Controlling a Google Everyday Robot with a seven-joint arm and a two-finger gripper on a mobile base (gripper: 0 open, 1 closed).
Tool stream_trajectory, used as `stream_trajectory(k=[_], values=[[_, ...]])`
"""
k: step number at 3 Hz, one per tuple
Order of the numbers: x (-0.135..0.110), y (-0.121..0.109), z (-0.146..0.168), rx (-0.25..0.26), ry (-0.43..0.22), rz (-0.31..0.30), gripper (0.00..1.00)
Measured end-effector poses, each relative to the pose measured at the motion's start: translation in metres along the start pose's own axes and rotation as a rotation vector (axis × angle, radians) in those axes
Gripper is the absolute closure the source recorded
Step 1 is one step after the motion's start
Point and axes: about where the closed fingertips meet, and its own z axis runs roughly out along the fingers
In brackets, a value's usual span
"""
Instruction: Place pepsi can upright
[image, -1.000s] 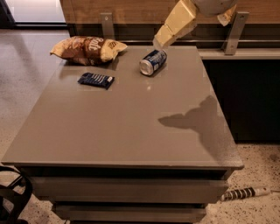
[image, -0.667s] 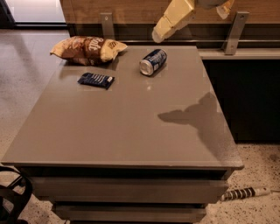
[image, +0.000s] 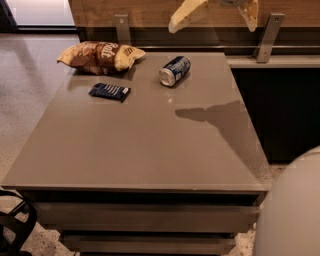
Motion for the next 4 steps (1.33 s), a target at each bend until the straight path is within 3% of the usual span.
stream_trajectory(k=[1,2,3,4], values=[[-0.016,0.005,0.023,0.041,0.027,0.180,0.00],[-0.036,0.022,0.038,0.062,-0.009,0.323,0.00],[-0.051,0.027,0.051,0.092,-0.091,0.466,0.00],[-0.052,0.032,0.064,0.109,-0.110,0.526,0.00]])
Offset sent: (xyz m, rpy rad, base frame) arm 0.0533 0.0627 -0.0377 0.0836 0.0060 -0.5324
